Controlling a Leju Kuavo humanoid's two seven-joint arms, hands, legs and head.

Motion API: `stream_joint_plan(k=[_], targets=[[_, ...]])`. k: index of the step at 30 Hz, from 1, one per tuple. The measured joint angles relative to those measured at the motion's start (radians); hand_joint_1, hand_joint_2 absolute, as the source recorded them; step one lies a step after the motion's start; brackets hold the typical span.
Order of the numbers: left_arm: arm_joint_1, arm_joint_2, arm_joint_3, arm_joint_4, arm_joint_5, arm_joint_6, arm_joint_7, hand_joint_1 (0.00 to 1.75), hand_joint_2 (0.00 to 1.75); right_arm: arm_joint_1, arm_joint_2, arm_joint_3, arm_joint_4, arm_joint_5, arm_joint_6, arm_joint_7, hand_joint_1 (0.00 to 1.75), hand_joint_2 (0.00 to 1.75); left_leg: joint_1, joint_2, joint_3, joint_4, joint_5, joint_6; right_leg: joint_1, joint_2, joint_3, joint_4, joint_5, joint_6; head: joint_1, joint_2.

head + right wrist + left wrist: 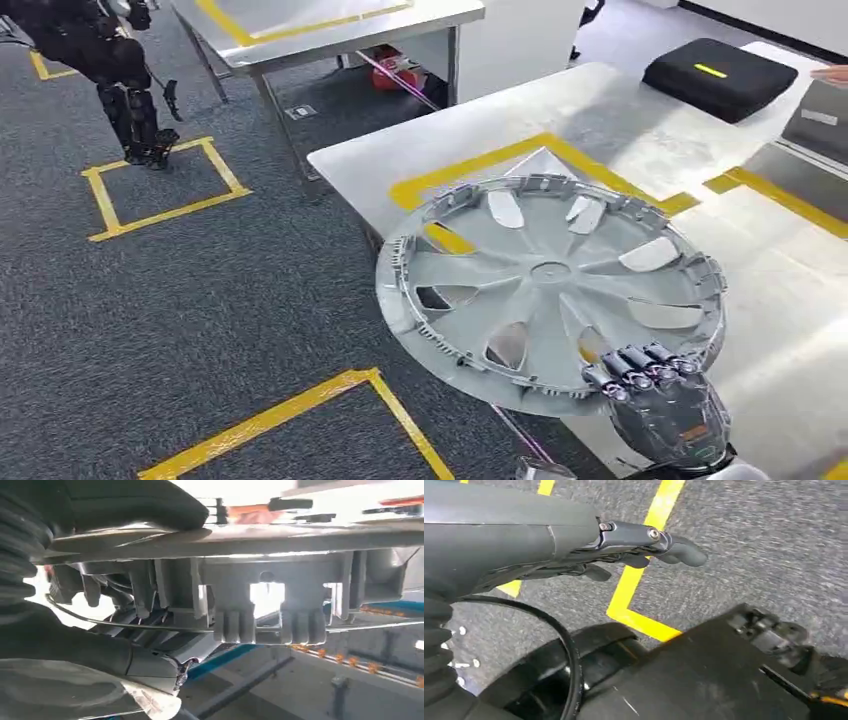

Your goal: Take the parts from the cabinet and place them on the table.

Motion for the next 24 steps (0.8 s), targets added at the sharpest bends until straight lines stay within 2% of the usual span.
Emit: stream_joint_plan(k=[1,2,3,4,5,6,7,8,9,10,11,13,14,15,16,17,18,19,20,21,22,23,24], targets=[[0.001,0.000,0.000,0.000,0.002,0.003,-0.001,0.00,1.75,-0.001,0.000,0.002,0.000,0.000,0.000,0.007,1.75,1.75,0.003,-0.044,-0.021,0.050,-0.034,-0.002,0.000,0.009,-0.001,0.000,0.001,-0.006,-0.004,0.000],[0.003,0.000,0.000,0.000,0.005,0.004,-0.001,0.00,1.75,-0.003,0.000,0.002,0.002,0.000,0.000,0.012,1.75,1.75,0.003,-0.061,-0.055,0.130,-0.076,-0.003,0.000,0.019,-0.002,0.000,0.002,-0.010,-0.004,0.000],[0.005,0.001,0.000,0.000,0.007,0.004,-0.002,0.00,1.75,-0.003,0.000,0.003,0.003,0.000,0.000,0.015,1.75,1.75,0.003,-0.066,-0.098,0.225,-0.117,-0.004,0.003,0.032,-0.004,0.000,0.003,-0.013,-0.004,0.000],[0.006,0.001,0.000,0.000,0.008,0.005,-0.002,0.00,1.75,-0.002,0.000,0.003,0.005,0.000,0.000,0.016,1.75,1.75,0.003,-0.067,-0.133,0.300,-0.141,-0.003,0.005,0.045,-0.005,0.001,0.004,-0.015,-0.004,0.000],[0.005,0.001,0.000,0.000,0.008,0.005,-0.003,0.00,1.75,-0.002,0.000,0.003,0.008,0.000,0.000,0.016,1.75,1.75,0.003,-0.067,-0.146,0.325,-0.138,0.000,0.007,0.059,-0.005,0.001,0.005,-0.016,-0.004,0.000],[0.003,0.001,0.000,0.000,0.008,0.005,-0.003,0.00,1.75,-0.002,0.000,0.003,0.009,0.000,0.000,0.016,1.75,1.75,0.002,-0.068,-0.136,0.302,-0.111,0.004,0.009,0.072,-0.004,0.001,0.005,-0.016,-0.004,0.000],[0.003,0.001,0.000,0.000,0.008,0.005,-0.003,0.00,1.75,-0.001,0.000,0.004,0.010,0.000,0.000,0.016,1.75,1.75,0.002,-0.072,-0.109,0.240,-0.068,0.010,0.010,0.086,-0.004,0.001,0.007,-0.016,-0.004,0.000],[0.003,0.001,0.000,0.000,0.008,0.005,-0.003,0.00,1.75,-0.001,0.000,0.005,0.011,0.000,0.000,0.017,1.75,1.75,0.001,-0.084,-0.066,0.145,-0.016,0.017,0.011,0.102,-0.003,0.001,0.008,-0.015,-0.003,0.000],[0.006,0.003,0.000,0.000,0.008,0.005,-0.003,0.00,1.75,-0.001,0.000,0.006,0.011,0.000,0.000,0.017,1.75,1.75,-0.001,-0.112,-0.026,0.055,0.026,0.024,0.010,0.115,-0.003,0.001,0.010,-0.014,-0.004,0.000],[0.007,0.007,0.000,0.000,0.008,0.005,-0.003,0.00,1.75,-0.001,0.000,0.007,0.011,0.000,0.000,0.017,1.75,1.75,0.000,-0.160,-0.007,0.013,0.020,0.031,0.012,0.126,-0.007,0.003,0.013,-0.009,-0.003,0.000],[0.008,0.007,0.000,0.000,0.008,0.005,-0.003,0.00,1.75,-0.003,0.000,0.008,0.012,0.001,0.000,0.017,1.75,1.75,0.001,-0.155,-0.003,-0.008,0.019,0.031,0.009,0.136,-0.015,0.006,0.016,-0.004,-0.004,0.000],[0.005,0.006,0.000,0.000,0.008,0.001,-0.003,0.00,1.75,-0.001,0.000,0.008,0.013,0.001,0.000,0.018,1.75,1.75,-0.004,-0.140,-0.005,-0.006,0.017,0.031,0.002,0.155,-0.024,0.000,0.025,0.010,-0.006,0.000],[0.004,0.005,0.000,0.000,0.008,-0.002,-0.003,0.00,1.75,0.000,0.000,0.008,0.013,0.000,0.000,0.018,1.75,1.75,-0.003,-0.129,-0.003,-0.016,0.024,0.036,0.004,0.166,-0.027,-0.003,0.028,0.017,-0.007,0.000],[0.003,0.005,0.000,0.000,0.008,-0.003,-0.003,0.00,1.75,0.002,-0.001,0.008,0.014,0.001,0.000,0.019,1.75,1.75,0.005,-0.110,0.001,-0.030,0.033,0.038,0.004,0.134,-0.040,0.012,0.017,0.016,-0.005,0.000],[0.004,0.005,0.000,0.000,0.008,-0.002,-0.003,0.00,1.75,0.001,-0.001,0.008,0.015,0.000,0.000,0.020,1.75,1.75,0.004,-0.104,0.001,-0.033,0.036,0.044,0.009,0.080,-0.057,0.043,-0.011,0.019,0.000,0.000],[0.005,0.005,0.000,0.000,0.008,-0.002,-0.003,0.00,1.75,-0.004,-0.001,0.010,0.016,0.001,0.000,0.020,1.75,1.75,0.003,-0.090,0.000,-0.033,0.036,0.044,0.007,0.054,-0.087,0.105,-0.049,0.025,0.005,0.000],[0.009,0.004,0.000,0.000,0.008,-0.003,-0.003,0.00,1.75,-0.007,-0.001,0.012,0.017,0.001,0.000,0.020,1.75,1.75,0.001,-0.075,-0.001,-0.032,0.035,0.045,0.005,0.042,-0.124,0.189,-0.089,0.029,0.006,0.000],[0.012,0.004,0.000,0.000,0.008,-0.003,-0.003,0.00,1.75,-0.006,-0.001,0.013,0.017,0.000,0.000,0.020,1.75,1.75,0.001,-0.057,-0.002,-0.032,0.034,0.045,0.002,0.037,-0.162,0.271,-0.120,0.035,0.005,0.000],[0.014,0.004,0.000,0.000,0.008,-0.002,-0.003,0.00,1.75,-0.006,-0.001,0.015,0.019,0.000,0.000,0.020,1.75,1.75,0.001,-0.043,-0.002,-0.031,0.034,0.045,0.000,0.035,-0.178,0.310,-0.126,0.040,0.007,0.000],[0.013,0.004,0.000,0.000,0.008,-0.003,-0.003,0.00,1.75,-0.005,-0.001,0.015,0.021,0.000,0.000,0.022,1.75,1.75,0.002,-0.031,-0.002,-0.031,0.033,0.044,-0.003,0.032,-0.168,0.295,-0.108,0.044,0.007,0.000],[0.013,0.003,0.000,0.000,0.008,-0.002,-0.003,0.00,1.75,-0.005,-0.002,0.015,0.022,0.000,0.000,0.026,1.75,1.75,0.003,-0.019,-0.001,-0.030,0.031,0.041,-0.006,0.027,-0.136,0.240,-0.075,0.048,0.007,0.000],[0.013,0.001,0.000,0.000,0.008,-0.002,-0.003,0.00,1.75,-0.005,-0.002,0.015,0.022,0.000,0.000,0.028,1.75,1.75,0.005,-0.008,0.000,-0.028,0.028,0.036,-0.008,0.015,-0.086,0.152,-0.035,0.050,0.007,0.000],[0.013,0.000,0.000,0.000,0.008,-0.003,-0.003,0.00,1.75,-0.005,-0.002,0.015,0.022,0.000,0.000,0.029,1.75,1.75,0.006,0.004,0.001,-0.022,0.023,0.030,-0.010,-0.018,-0.024,0.045,0.003,0.055,0.007,0.000]])
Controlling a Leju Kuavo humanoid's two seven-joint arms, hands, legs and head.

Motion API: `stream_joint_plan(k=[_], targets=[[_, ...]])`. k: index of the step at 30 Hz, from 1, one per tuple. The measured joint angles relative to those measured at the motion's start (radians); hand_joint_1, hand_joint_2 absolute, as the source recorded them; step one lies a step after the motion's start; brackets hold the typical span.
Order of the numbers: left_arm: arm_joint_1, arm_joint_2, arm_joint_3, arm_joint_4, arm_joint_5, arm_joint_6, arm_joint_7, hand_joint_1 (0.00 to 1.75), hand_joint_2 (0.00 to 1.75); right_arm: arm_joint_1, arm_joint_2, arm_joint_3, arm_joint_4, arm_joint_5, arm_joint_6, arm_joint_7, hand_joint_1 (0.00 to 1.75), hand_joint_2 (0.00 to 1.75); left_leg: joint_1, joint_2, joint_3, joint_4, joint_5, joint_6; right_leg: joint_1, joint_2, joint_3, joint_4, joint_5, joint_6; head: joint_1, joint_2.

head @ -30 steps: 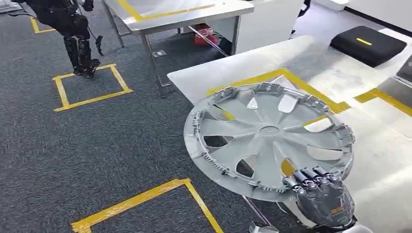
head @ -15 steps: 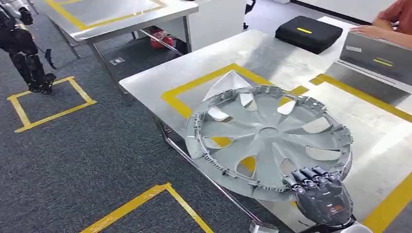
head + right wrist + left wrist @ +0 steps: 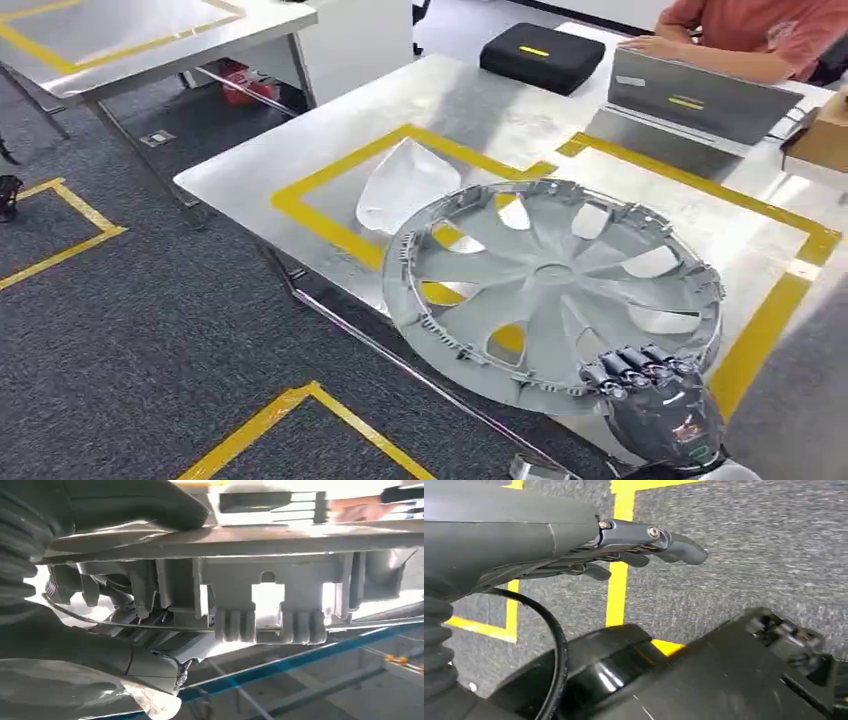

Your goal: Take the parts from the cabinet and place them on the table.

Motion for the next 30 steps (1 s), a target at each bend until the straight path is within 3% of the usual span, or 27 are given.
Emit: stream_joint_plan(k=[1,2,5,6,7,8,10,11,12,13,14,15,16,17,19,20,21,22,23,24,26,27,28,29,30], targets=[[0.000,0.001,0.000,0.000,0.000,0.000,0.000,0.00,1.75,-0.003,0.000,0.001,0.002,0.000,0.000,0.001,1.75,1.75,-0.006,0.009,-0.002,0.005,-0.006,-0.008,0.012,-0.035,0.019,-0.035,-0.026,-0.002,0.002,0.000],[-0.001,0.001,0.000,0.000,0.000,0.000,0.000,0.00,1.75,-0.003,0.000,0.002,0.002,0.000,0.000,0.002,1.75,1.75,-0.009,0.015,-0.003,0.015,-0.010,-0.013,0.008,-0.019,0.025,-0.041,-0.015,-0.018,0.002,0.000],[-0.003,-0.001,0.000,0.000,0.000,-0.001,0.000,0.00,1.75,0.002,-0.003,0.001,0.003,0.000,0.000,0.006,1.75,1.75,-0.006,0.040,0.004,0.012,-0.011,-0.024,0.014,0.011,0.016,-0.032,-0.017,-0.040,-0.001,0.000],[-0.006,-0.002,0.000,0.000,0.000,-0.001,0.000,0.00,1.75,0.003,-0.003,0.001,0.003,0.000,0.000,0.007,1.75,1.75,-0.002,0.027,0.000,0.016,-0.021,-0.034,0.008,0.020,0.018,-0.036,-0.013,-0.049,-0.002,0.000],[-0.006,-0.003,0.000,0.000,-0.001,-0.001,0.000,0.00,1.75,0.002,-0.004,0.001,0.003,0.000,0.000,0.008,1.75,1.75,0.001,-0.026,-0.007,0.043,-0.044,-0.037,0.007,0.029,0.017,-0.036,-0.012,-0.054,-0.007,0.000],[-0.005,-0.003,0.000,0.000,-0.001,-0.001,0.000,0.00,1.75,-0.001,-0.004,0.002,0.003,0.000,0.000,0.008,1.75,1.75,0.002,-0.056,-0.035,0.109,-0.085,-0.038,0.008,0.038,0.017,-0.036,-0.011,-0.061,-0.007,0.000],[-0.004,-0.003,0.000,0.000,0.000,-0.002,0.000,0.00,1.75,-0.001,-0.004,0.002,0.003,0.000,0.000,0.010,1.75,1.75,0.001,-0.069,-0.118,0.289,-0.160,-0.038,0.011,0.063,0.017,-0.036,-0.010,-0.063,-0.008,0.000],[-0.005,-0.003,0.000,0.000,-0.001,-0.004,0.000,0.00,1.75,-0.002,-0.005,0.002,0.003,0.000,0.000,0.011,1.75,1.75,0.001,-0.070,-0.147,0.345,-0.169,-0.036,0.013,0.076,0.017,-0.036,-0.009,-0.064,-0.008,0.000],[-0.007,-0.003,0.000,0.000,-0.001,-0.004,0.000,0.00,1.75,-0.001,-0.006,0.003,0.003,0.000,0.000,0.012,1.75,1.75,0.001,-0.070,-0.152,0.346,-0.153,-0.032,0.016,0.089,0.018,-0.036,-0.009,-0.064,-0.008,0.000],[-0.008,-0.004,0.000,0.000,-0.002,-0.004,0.000,0.00,1.75,-0.001,-0.007,0.003,0.004,0.000,0.000,0.013,1.75,1.75,0.000,-0.072,-0.139,0.307,-0.116,-0.025,0.017,0.104,0.019,-0.036,-0.009,-0.065,-0.008,0.000],[-0.008,-0.004,0.000,0.000,-0.002,-0.004,0.002,0.00,1.75,-0.001,-0.008,0.003,0.004,0.000,0.000,0.014,1.75,1.75,-0.003,-0.080,-0.107,0.228,-0.064,-0.016,0.018,0.119,0.021,-0.036,-0.008,-0.065,-0.008,0.000],[-0.008,-0.003,0.000,0.000,-0.003,-0.004,0.002,0.00,1.75,-0.001,-0.010,0.005,0.005,0.000,0.000,0.017,1.75,1.75,-0.006,-0.104,-0.067,0.130,-0.012,-0.007,0.018,0.133,0.021,-0.036,-0.007,-0.065,-0.008,0.000],[-0.006,-0.001,0.000,0.000,-0.005,-0.004,0.003,0.00,1.75,-0.002,-0.011,0.007,0.005,0.000,0.000,0.019,1.75,1.75,-0.008,-0.156,-0.037,0.052,0.012,0.004,0.015,0.145,0.019,-0.036,-0.006,-0.064,-0.008,0.000],[-0.004,0.001,0.000,0.000,-0.006,-0.004,0.003,0.00,1.75,-0.003,-0.012,0.009,0.006,0.000,0.000,0.019,1.75,1.75,-0.004,-0.170,-0.029,0.034,0.005,0.010,0.019,0.157,0.015,-0.033,-0.004,-0.060,-0.006,0.000],[-0.006,-0.001,0.000,0.000,-0.008,-0.004,0.003,0.00,1.75,-0.002,-0.014,0.010,0.006,0.000,0.000,0.022,1.75,1.75,-0.010,-0.154,-0.026,0.027,0.000,0.008,0.009,0.177,0.005,-0.036,0.003,-0.048,-0.007,0.000],[-0.008,-0.003,0.000,0.000,-0.008,-0.004,0.003,0.00,1.75,0.000,-0.014,0.010,0.007,0.000,0.000,0.023,1.75,1.75,-0.012,-0.145,-0.025,0.025,0.002,0.010,0.008,0.188,0.003,-0.042,0.007,-0.041,-0.009,0.000],[-0.009,-0.007,0.000,-0.001,-0.010,-0.003,0.003,0.00,1.75,-0.001,-0.015,0.010,0.007,0.000,0.000,0.025,1.75,1.75,-0.003,-0.130,-0.019,0.004,0.012,0.012,0.015,0.195,-0.010,-0.044,0.009,-0.034,-0.009,0.000],[-0.009,-0.005,0.000,-0.001,-0.010,-0.002,0.003,0.00,1.75,0.003,-0.020,0.010,0.008,0.000,0.000,0.026,1.75,1.75,0.000,-0.112,-0.014,-0.007,0.019,0.014,0.018,0.135,-0.014,-0.027,-0.007,-0.035,-0.005,0.000],[-0.009,-0.006,0.000,-0.001,-0.011,-0.002,0.003,0.00,1.75,-0.003,-0.022,0.011,0.010,0.000,0.000,0.028,1.75,1.75,0.000,-0.103,-0.015,-0.012,0.022,0.019,0.019,0.089,-0.037,0.021,-0.044,-0.032,0.004,0.000],[-0.007,-0.006,0.000,-0.001,-0.011,-0.003,0.003,0.00,1.75,-0.008,-0.023,0.013,0.011,0.000,0.000,0.027,1.75,1.75,-0.002,-0.086,-0.017,-0.012,0.022,0.019,0.017,0.066,-0.070,0.095,-0.084,-0.027,0.009,0.000],[-0.002,-0.007,0.000,-0.001,-0.010,-0.003,0.003,0.00,1.75,-0.008,-0.025,0.019,0.014,0.000,0.000,0.028,1.75,1.75,-0.003,-0.053,-0.018,-0.011,0.020,0.020,0.011,0.054,-0.132,0.239,-0.143,-0.016,0.008,0.000],[-0.002,-0.007,0.000,-0.001,-0.011,-0.003,0.003,0.00,1.75,-0.008,-0.027,0.019,0.016,0.000,0.000,0.030,1.75,1.75,-0.002,-0.041,-0.017,-0.010,0.019,0.020,0.008,0.052,-0.136,0.253,-0.139,-0.011,0.010,0.000],[-0.002,-0.008,0.000,-0.001,-0.011,-0.003,0.003,0.00,1.75,-0.008,-0.029,0.019,0.019,0.000,0.000,0.033,1.75,1.75,-0.002,-0.029,-0.016,-0.010,0.018,0.017,0.005,0.048,-0.115,0.223,-0.115,-0.007,0.010,0.000],[-0.002,-0.009,0.000,-0.001,-0.011,-0.003,0.003,0.00,1.75,-0.008,-0.031,0.019,0.019,0.000,0.000,0.034,1.75,1.75,0.000,-0.017,-0.015,-0.008,0.015,0.014,0.002,0.039,-0.072,0.146,-0.075,-0.003,0.010,0.000],[-0.002,-0.010,0.000,-0.001,-0.011,-0.003,0.003,0.00,1.75,-0.008,-0.034,0.019,0.019,0.000,0.000,0.035,1.75,1.75,0.002,-0.005,-0.014,-0.004,0.011,0.008,-0.001,0.021,-0.010,0.037,-0.029,-0.001,0.010,0.000]])
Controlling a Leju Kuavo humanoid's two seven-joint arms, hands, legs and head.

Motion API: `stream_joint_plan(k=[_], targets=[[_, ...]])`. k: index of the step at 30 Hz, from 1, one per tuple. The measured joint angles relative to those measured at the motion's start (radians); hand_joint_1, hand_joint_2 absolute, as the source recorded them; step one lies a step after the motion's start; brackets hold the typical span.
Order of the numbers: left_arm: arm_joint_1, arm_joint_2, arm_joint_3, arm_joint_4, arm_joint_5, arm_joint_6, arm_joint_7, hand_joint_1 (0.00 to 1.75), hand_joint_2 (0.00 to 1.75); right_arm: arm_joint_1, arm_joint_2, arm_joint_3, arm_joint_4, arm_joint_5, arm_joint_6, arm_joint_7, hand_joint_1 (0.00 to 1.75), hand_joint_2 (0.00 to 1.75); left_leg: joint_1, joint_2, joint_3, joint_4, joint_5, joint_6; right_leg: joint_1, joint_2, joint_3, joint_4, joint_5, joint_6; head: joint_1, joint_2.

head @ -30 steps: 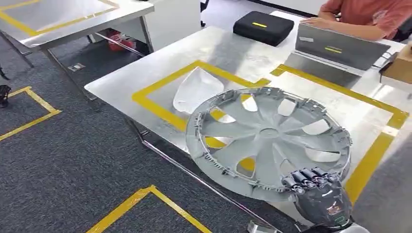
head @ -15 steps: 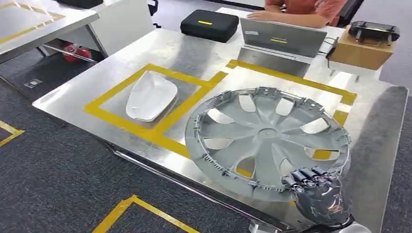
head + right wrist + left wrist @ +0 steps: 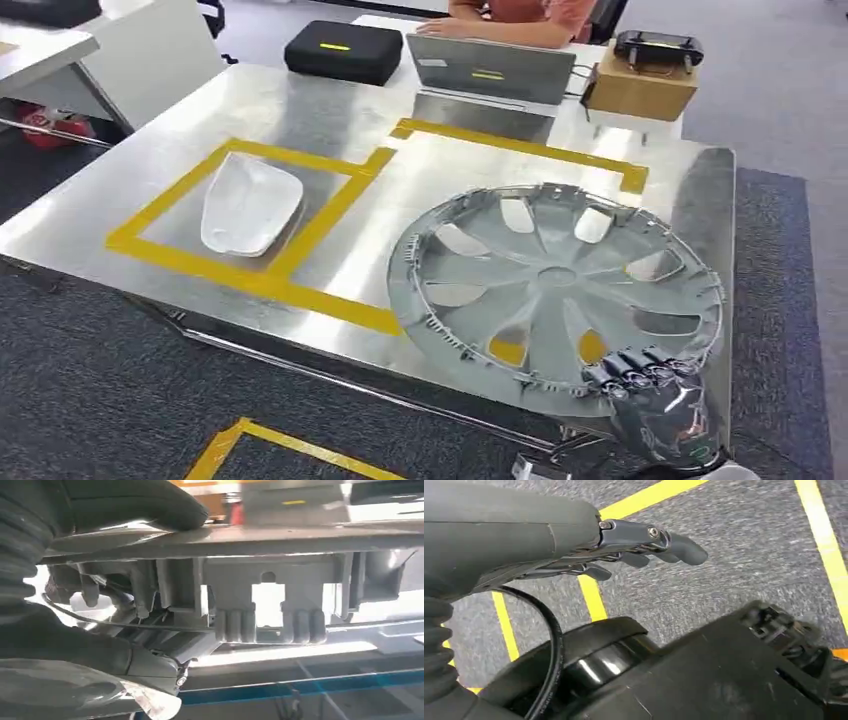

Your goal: Take the parts from the cabinet and place them on the table.

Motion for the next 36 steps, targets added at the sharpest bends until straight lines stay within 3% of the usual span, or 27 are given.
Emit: stream_joint_plan(k=[1,2,3,6,7,8,9,11,12,13,15,16,17,18,21,22,23,24,26,27,28,29,30,31,32,33,36], targets=[[0.000,0.000,0.000,0.000,0.000,0.000,0.000,0.00,1.75,-0.001,0.000,0.000,0.000,0.000,0.000,0.000,1.75,1.75,0.000,0.009,0.001,0.006,-0.005,-0.007,0.001,-0.042,0.040,-0.081,0.009,0.004,0.002,0.000],[-0.001,0.001,0.000,0.000,0.000,0.000,0.000,0.00,1.75,-0.005,0.000,0.002,0.002,0.000,0.000,0.000,1.75,1.75,-0.009,0.018,-0.001,0.013,-0.011,-0.015,0.011,-0.050,0.055,-0.086,-0.001,-0.007,0.005,0.000],[0.000,0.002,0.000,0.000,0.000,0.002,0.000,0.00,1.75,-0.006,0.000,0.003,0.002,0.000,0.000,0.000,1.75,1.75,-0.009,0.023,-0.002,0.016,-0.011,-0.017,0.011,-0.035,0.051,-0.085,0.003,-0.019,0.002,0.000],[-0.004,0.000,0.000,0.000,0.000,0.002,0.000,0.00,1.75,-0.002,-0.001,0.006,0.003,0.000,0.000,0.001,1.75,1.75,-0.006,0.049,0.007,0.016,-0.015,-0.029,0.011,-0.005,0.047,-0.083,0.003,-0.036,0.001,0.000],[-0.006,0.000,0.000,-0.001,0.000,0.002,0.000,0.00,1.75,0.000,-0.002,0.006,0.003,0.000,0.000,0.002,1.75,1.75,0.000,0.012,0.006,0.026,-0.030,-0.038,0.006,0.003,0.050,-0.086,0.006,-0.043,0.000,0.000],[-0.006,0.000,0.000,-0.001,0.000,0.002,-0.001,0.00,1.75,-0.002,-0.002,0.006,0.003,0.000,0.000,0.001,1.75,1.75,0.003,-0.039,-0.013,0.072,-0.064,-0.040,0.005,0.011,0.049,-0.086,0.007,-0.050,-0.003,0.000],[-0.004,0.000,0.000,-0.001,0.000,0.002,-0.001,0.00,1.75,-0.004,-0.002,0.007,0.003,0.000,0.000,0.002,1.75,1.75,0.003,-0.059,-0.048,0.154,-0.108,-0.041,0.005,0.022,0.048,-0.086,0.007,-0.054,-0.003,0.000],[-0.004,0.000,0.000,-0.001,0.001,0.003,-0.001,0.00,1.75,-0.006,-0.002,0.008,0.003,0.000,0.000,0.002,1.75,1.75,0.002,-0.064,-0.122,0.317,-0.173,-0.042,0.008,0.045,0.047,-0.085,0.008,-0.057,-0.004,0.000],[-0.004,0.000,0.000,-0.001,0.001,0.002,-0.003,0.00,1.75,-0.006,-0.002,0.008,0.003,0.000,0.000,0.001,1.75,1.75,0.002,-0.064,-0.138,0.350,-0.175,-0.041,0.009,0.058,0.047,-0.085,0.008,-0.057,-0.003,0.000],[-0.005,0.000,0.000,-0.001,0.001,0.002,-0.002,0.00,1.75,-0.006,-0.002,0.008,0.003,0.000,0.000,0.002,1.75,1.75,0.002,-0.064,-0.129,0.331,-0.147,-0.038,0.009,0.073,0.049,-0.085,0.008,-0.057,-0.003,0.000],[-0.006,0.000,0.000,-0.001,0.001,0.002,-0.002,0.00,1.75,-0.005,-0.002,0.009,0.003,0.000,0.000,0.001,1.75,1.75,0.002,-0.080,-0.067,0.187,-0.054,-0.026,0.009,0.103,0.051,-0.083,0.008,-0.057,-0.004,0.000],[-0.005,0.001,0.000,-0.001,0.001,0.002,-0.001,0.00,1.75,-0.006,-0.002,0.009,0.003,0.000,0.000,0.002,1.75,1.75,0.002,-0.114,-0.029,0.098,-0.008,-0.018,0.009,0.116,0.051,-0.083,0.008,-0.056,-0.004,0.000],[-0.002,0.006,0.000,0.000,0.001,0.002,0.000,0.00,1.75,-0.007,-0.002,0.009,0.004,0.000,0.000,0.002,1.75,1.75,0.005,-0.180,-0.014,0.059,-0.008,-0.010,0.008,0.127,0.046,-0.081,0.010,-0.052,-0.002,0.000],[0.000,0.005,0.000,-0.001,0.001,0.002,-0.001,0.00,1.75,-0.012,-0.003,0.010,0.004,0.000,0.000,0.005,1.75,1.75,0.008,-0.178,-0.010,0.038,-0.008,-0.011,0.009,0.142,0.038,-0.076,0.012,-0.046,-0.001,0.000],[-0.003,0.003,0.000,-0.001,0.003,0.002,-0.002,0.00,1.75,-0.009,-0.003,0.012,0.005,0.000,0.000,0.008,1.75,1.75,0.001,-0.146,-0.008,0.026,-0.015,-0.008,-0.001,0.173,0.022,-0.085,0.026,-0.022,-0.006,0.000],[-0.004,0.001,0.000,-0.001,0.003,0.002,-0.003,0.00,1.75,-0.008,-0.004,0.012,0.006,0.000,0.000,0.009,1.75,1.75,0.012,-0.127,-0.003,0.010,-0.007,-0.002,-0.001,0.163,0.010,-0.079,0.019,-0.019,-0.005,0.001],[-0.003,0.000,0.000,-0.001,0.003,0.003,-0.003,0.00,1.75,-0.006,-0.007,0.012,0.006,0.000,0.000,0.010,1.75,1.75,0.009,-0.114,0.000,0.006,-0.005,0.001,0.006,0.098,-0.003,-0.050,-0.001,-0.017,-0.002,0.000],[-0.002,-0.001,0.000,-0.001,0.003,0.003,-0.004,0.00,1.75,-0.012,-0.009,0.015,0.008,0.000,0.000,0.009,1.75,1.75,0.007,-0.099,0.000,0.006,-0.006,0.006,0.005,0.059,-0.034,0.015,-0.039,-0.013,0.007,0.000],[0.003,-0.001,0.000,-0.001,0.004,0.003,-0.004,0.00,1.75,-0.015,-0.012,0.019,0.008,0.000,0.000,0.009,1.75,1.75,0.005,-0.066,0.000,0.006,-0.008,0.009,0.004,0.033,-0.105,0.166,-0.106,-0.006,0.008,0.000],[0.004,-0.001,0.000,-0.001,0.005,0.003,-0.004,0.00,1.75,-0.013,-0.013,0.019,0.008,0.000,0.000,0.010,1.75,1.75,0.004,-0.051,0.000,0.007,-0.009,0.010,0.004,0.030,-0.128,0.217,-0.119,-0.002,0.009,0.001],[0.003,0.000,0.000,-0.001,0.005,0.003,-0.004,0.00,1.75,-0.013,-0.014,0.019,0.010,0.000,0.000,0.011,1.75,1.75,0.003,-0.036,0.001,0.007,-0.010,0.010,0.004,0.029,-0.124,0.217,-0.106,-0.001,0.010,0.001],[0.003,-0.001,0.000,-0.001,0.005,0.003,-0.004,0.00,1.75,-0.013,-0.014,0.019,0.013,0.000,0.000,0.013,1.75,1.75,0.003,-0.024,0.003,0.007,-0.012,0.009,0.005,0.025,-0.096,0.169,-0.072,-0.001,0.010,0.001],[0.003,-0.002,0.000,-0.001,0.005,0.003,-0.004,0.00,1.75,-0.013,-0.015,0.019,0.015,0.000,0.000,0.013,1.75,1.75,0.002,-0.012,0.007,0.007,-0.014,0.006,0.005,0.017,-0.046,0.081,-0.028,-0.004,0.010,0.001],[0.003,-0.003,0.000,-0.001,0.005,0.003,-0.004,0.00,1.75,-0.013,-0.016,0.019,0.017,0.000,0.000,0.013,1.75,1.75,0.001,-0.001,0.012,0.007,-0.018,0.003,0.007,-0.007,0.011,-0.021,0.012,-0.010,0.011,0.000],[0.003,-0.003,0.000,-0.001,0.005,0.003,-0.004,0.00,1.75,-0.017,-0.016,0.019,0.017,0.000,0.000,0.014,1.75,1.75,-0.001,0.004,0.015,0.008,-0.021,-0.001,0.015,-0.063,0.043,-0.082,0.007,-0.015,0.012,0.001],[0.003,-0.003,0.000,-0.001,0.005,0.003,-0.004,0.00,1.75,-0.024,-0.016,0.023,0.019,0.000,0.000,0.017,1.75,1.75,-0.009,0.014,0.012,0.015,-0.025,-0.008,0.024,-0.063,0.060,-0.098,0.003,-0.022,0.013,0.000],[0.002,-0.003,0.000,-0.001,0.005,0.004,-0.004,0.00,1.75,-0.024,-0.020,0.031,0.022,0.000,0.000,0.029,1.75,1.75,-0.010,0.039,0.017,0.013,-0.024,-0.016,0.024,-0.039,0.050,-0.090,0.003,-0.031,0.008,0.001]])
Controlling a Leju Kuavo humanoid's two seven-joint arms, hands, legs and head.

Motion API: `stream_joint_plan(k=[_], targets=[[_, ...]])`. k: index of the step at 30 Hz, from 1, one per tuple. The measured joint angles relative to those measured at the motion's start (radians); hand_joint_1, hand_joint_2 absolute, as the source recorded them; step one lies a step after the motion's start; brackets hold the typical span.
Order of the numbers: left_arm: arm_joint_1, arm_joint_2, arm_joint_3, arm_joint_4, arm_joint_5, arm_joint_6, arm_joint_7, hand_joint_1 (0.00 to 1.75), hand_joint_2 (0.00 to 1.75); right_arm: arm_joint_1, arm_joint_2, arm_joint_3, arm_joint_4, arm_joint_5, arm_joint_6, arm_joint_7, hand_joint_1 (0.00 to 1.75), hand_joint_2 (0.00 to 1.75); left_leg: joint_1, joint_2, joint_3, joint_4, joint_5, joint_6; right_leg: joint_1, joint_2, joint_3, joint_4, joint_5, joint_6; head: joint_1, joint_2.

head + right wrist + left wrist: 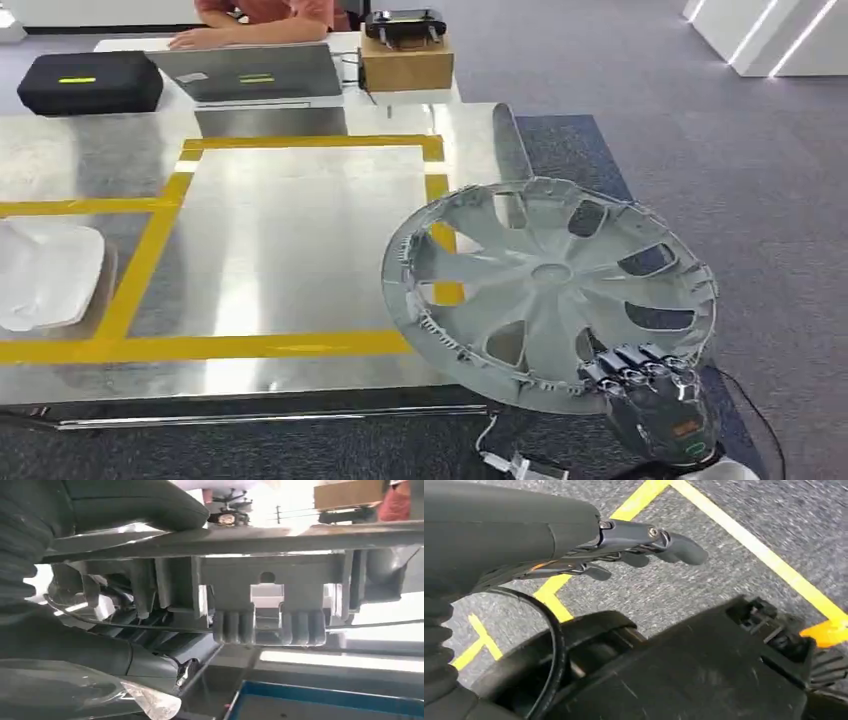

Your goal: Take the parts from the cabinet and place them on the table.

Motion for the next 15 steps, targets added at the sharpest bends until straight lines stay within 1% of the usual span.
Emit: stream_joint_plan(k=[1,2,3,4,5,7,11,12,14,15], targets=[[-0.001,0.000,0.000,0.000,0.000,0.000,0.000,0.00,1.75,-0.001,0.000,0.002,0.000,0.000,0.000,0.002,1.75,1.75,0.000,0.002,0.003,0.001,-0.007,-0.008,-0.005,0.008,0.003,-0.006,0.004,-0.008,0.001,0.000],[-0.002,0.000,0.000,0.000,0.000,0.000,0.000,0.00,1.75,0.000,0.000,0.003,0.001,0.000,0.000,0.003,1.75,1.75,0.005,-0.037,0.002,0.010,-0.018,-0.014,-0.005,0.011,0.006,-0.006,0.005,-0.010,-0.002,0.000],[-0.001,0.001,0.000,0.000,-0.002,0.000,-0.001,0.00,1.75,-0.004,-0.004,0.004,0.003,0.000,0.000,0.003,1.75,1.75,0.003,-0.046,0.001,-0.005,0.006,0.016,-0.006,0.012,0.007,-0.002,0.002,-0.007,-0.009,0.000],[-0.004,0.002,0.000,0.000,-0.002,0.000,-0.001,0.00,1.75,-0.004,-0.004,0.005,0.005,0.000,0.000,0.002,1.75,1.75,0.002,-0.044,0.005,-0.002,-0.018,0.038,-0.004,0.019,0.006,-0.001,0.001,-0.005,-0.010,0.000],[-0.004,0.002,0.000,0.000,-0.003,0.000,-0.001,0.00,1.75,-0.004,-0.004,0.006,0.005,0.000,0.000,-0.002,1.75,1.75,0.002,-0.044,0.005,-0.002,-0.004,0.036,-0.003,0.021,0.007,-0.001,0.000,-0.006,-0.011,0.000],[-0.004,0.002,0.000,0.000,-0.004,0.000,-0.002,0.00,1.75,-0.005,-0.004,0.006,0.006,0.000,0.000,-0.007,1.75,1.75,0.004,-0.044,0.005,-0.004,-0.001,0.022,-0.002,0.022,0.005,0.000,0.000,-0.007,-0.011,0.000],[0.000,0.002,0.000,0.000,-0.006,0.000,-0.003,0.00,1.75,-0.005,-0.004,0.006,0.006,0.000,0.000,-0.032,1.75,1.75,0.006,-0.044,0.005,-0.007,0.003,0.008,0.000,0.020,0.004,0.001,-0.001,-0.009,-0.010,0.000],[0.000,0.002,0.000,0.000,-0.006,0.000,-0.003,0.00,1.75,-0.005,-0.004,0.005,0.006,0.000,0.000,-0.035,1.75,1.75,0.006,-0.044,0.005,-0.007,0.002,0.006,0.001,0.020,0.004,0.001,-0.001,-0.009,-0.010,0.000],[0.001,0.002,0.000,0.000,-0.006,0.000,-0.005,0.00,1.75,-0.005,-0.004,0.005,0.006,0.000,0.000,-0.042,1.75,1.75,0.007,-0.044,0.004,-0.007,0.002,-0.002,0.001,0.020,0.004,0.002,-0.001,-0.009,-0.010,0.000],[0.001,0.002,0.000,0.000,-0.006,0.000,-0.005,0.00,1.75,-0.005,-0.004,0.005,0.006,0.000,0.000,-0.043,1.75,1.75,0.007,-0.044,0.004,-0.007,0.002,-0.003,0.001,0.020,0.004,0.002,-0.001,-0.009,-0.010,0.000]])
